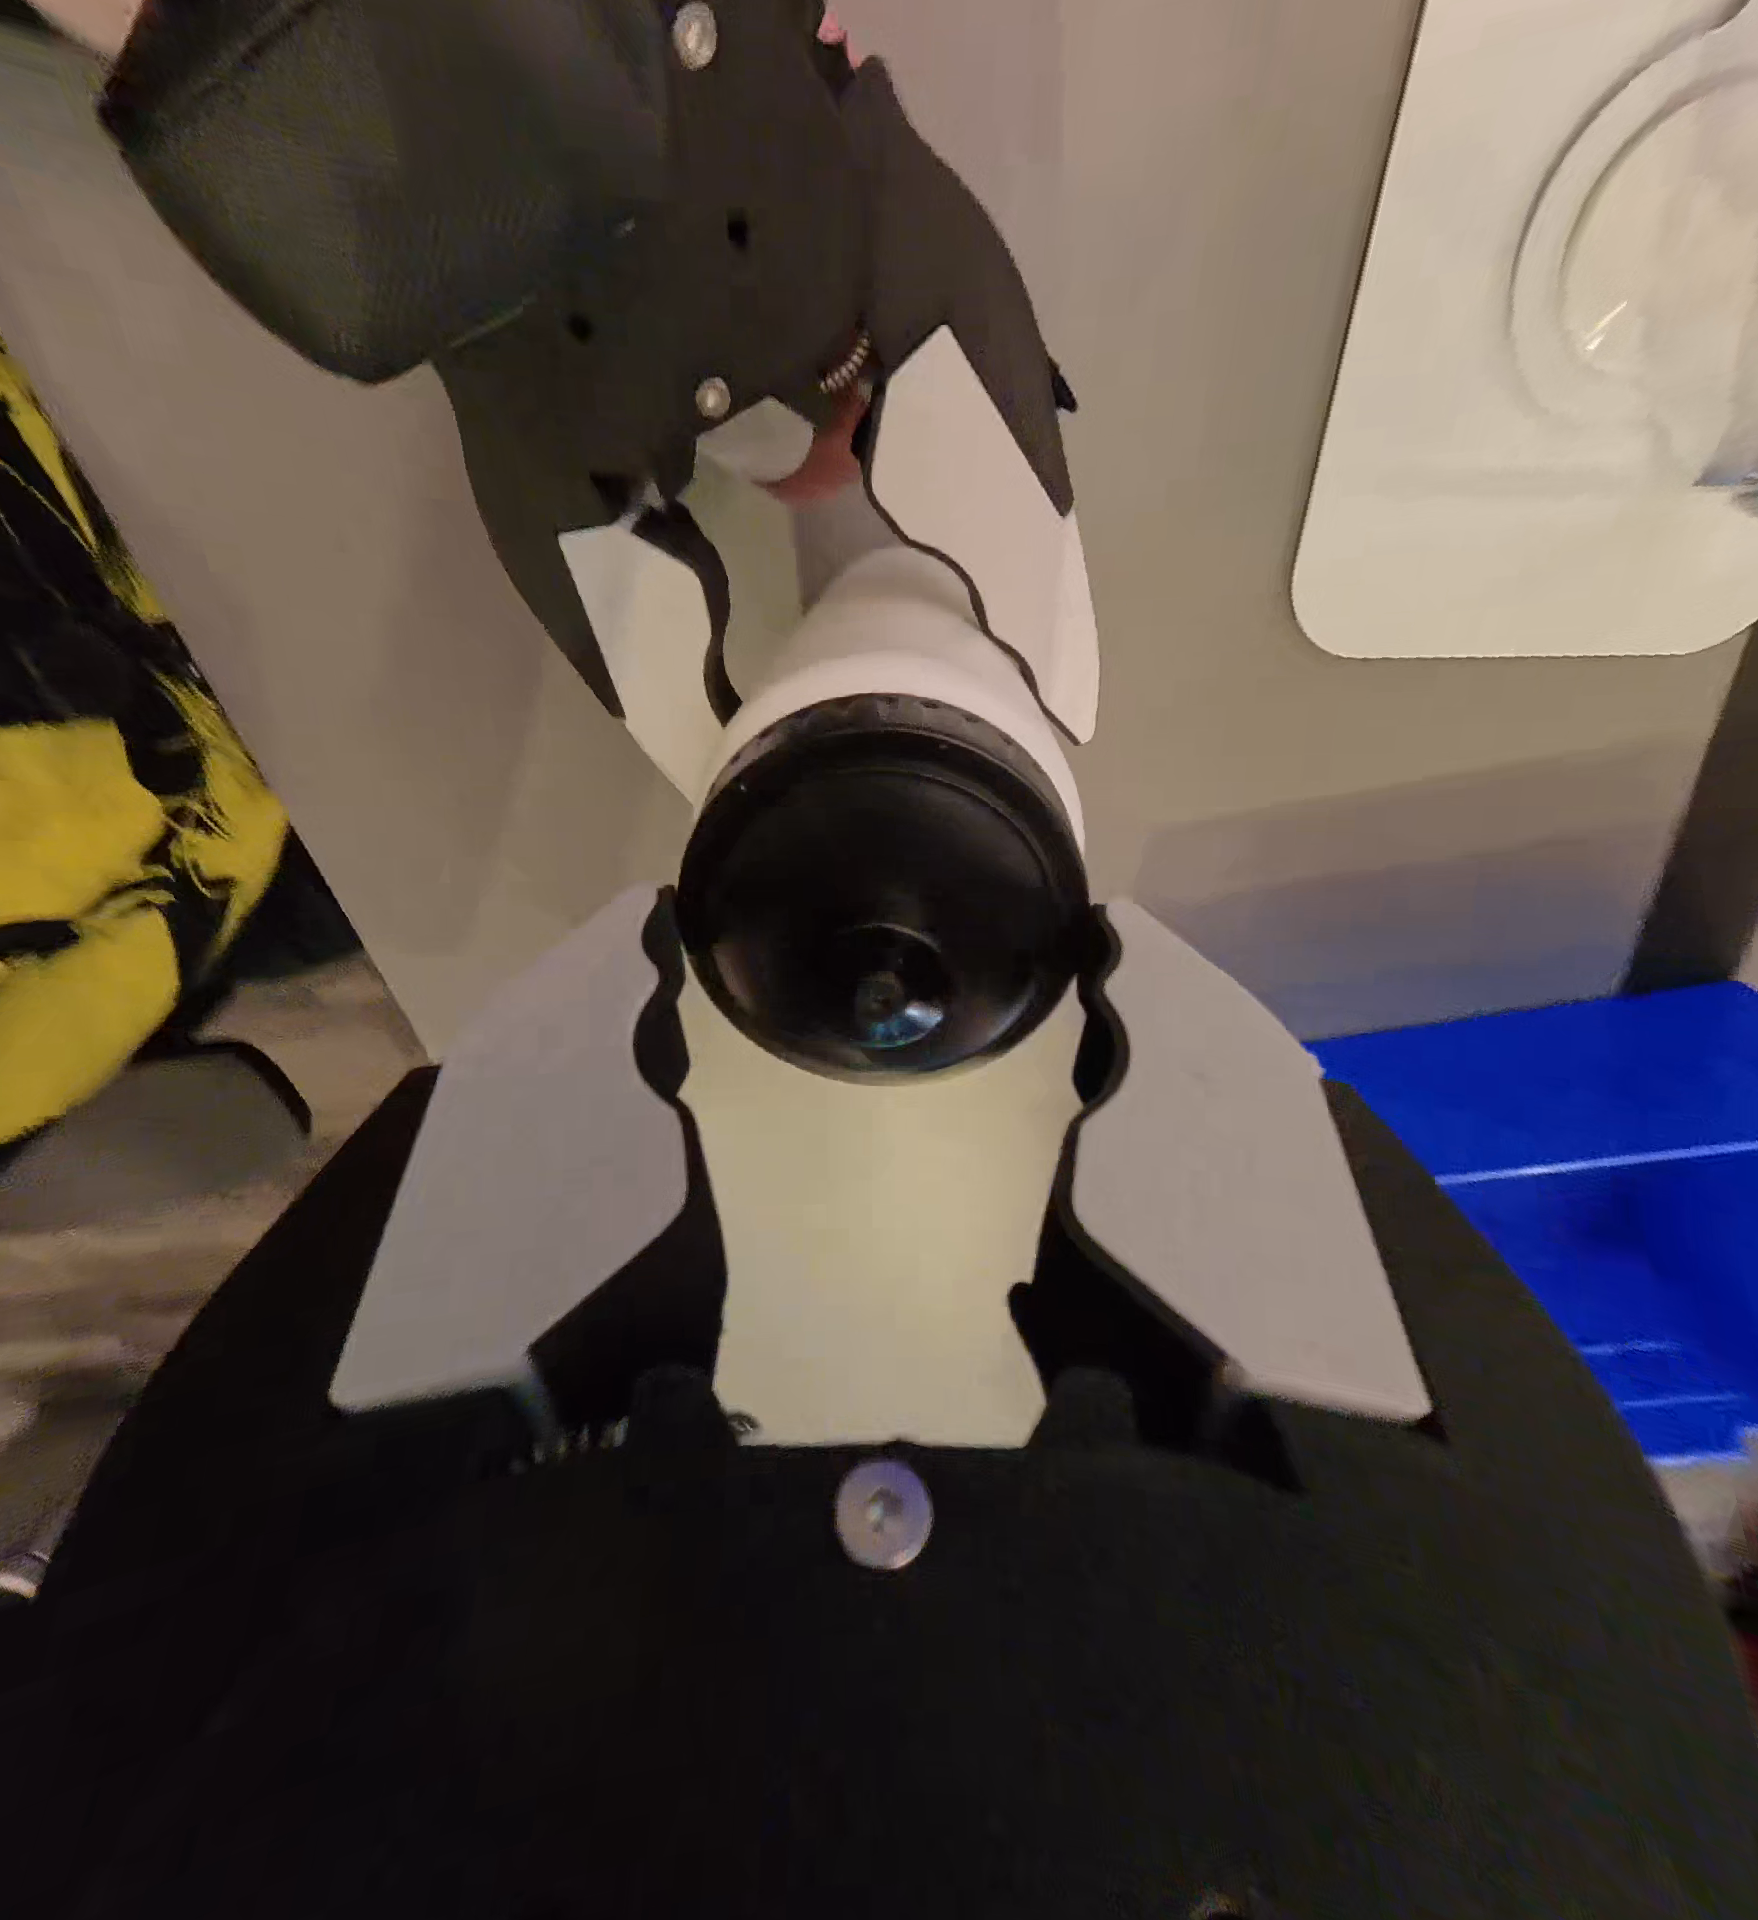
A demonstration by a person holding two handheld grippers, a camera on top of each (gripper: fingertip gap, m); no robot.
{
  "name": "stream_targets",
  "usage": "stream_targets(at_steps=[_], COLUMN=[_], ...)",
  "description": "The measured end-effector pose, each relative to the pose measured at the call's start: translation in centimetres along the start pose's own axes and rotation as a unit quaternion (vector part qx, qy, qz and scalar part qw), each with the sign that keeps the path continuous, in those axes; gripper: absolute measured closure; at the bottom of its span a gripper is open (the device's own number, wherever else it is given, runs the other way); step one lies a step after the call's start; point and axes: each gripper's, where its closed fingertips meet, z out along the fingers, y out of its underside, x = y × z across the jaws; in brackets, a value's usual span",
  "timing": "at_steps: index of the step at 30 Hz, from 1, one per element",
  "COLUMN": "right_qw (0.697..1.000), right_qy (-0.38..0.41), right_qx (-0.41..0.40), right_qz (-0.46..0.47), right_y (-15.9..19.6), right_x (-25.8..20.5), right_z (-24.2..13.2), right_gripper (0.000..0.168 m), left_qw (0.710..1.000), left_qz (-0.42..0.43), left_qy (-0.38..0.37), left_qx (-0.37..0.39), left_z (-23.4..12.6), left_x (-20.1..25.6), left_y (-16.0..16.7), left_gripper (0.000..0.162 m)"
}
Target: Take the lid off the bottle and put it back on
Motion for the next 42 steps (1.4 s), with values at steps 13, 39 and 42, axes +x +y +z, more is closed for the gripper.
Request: stream_targets(at_steps=[13,39,42], right_qw=[0.986,0.999,1.000], right_qy=[0.017,0.005,-0.023], right_qx=[-0.084,-0.034,0.000], right_qz=[-0.142,-0.041,0.005], right_y=[0.2,-0.4,-0.4], right_x=[0.5,0.2,0.0], right_z=[0.0,0.4,0.7], right_gripper=[0.094,0.091,0.091], left_qw=[1.000,1.000,1.000], left_qz=[-0.004,-0.002,-0.004], left_qy=[-0.002,-0.002,-0.001], left_qx=[0.001,0.001,0.001], left_z=[-0.2,-0.1,-0.1], left_x=[-0.2,-0.3,-0.3], left_y=[0.0,0.0,0.0], left_gripper=[0.077,0.076,0.076])
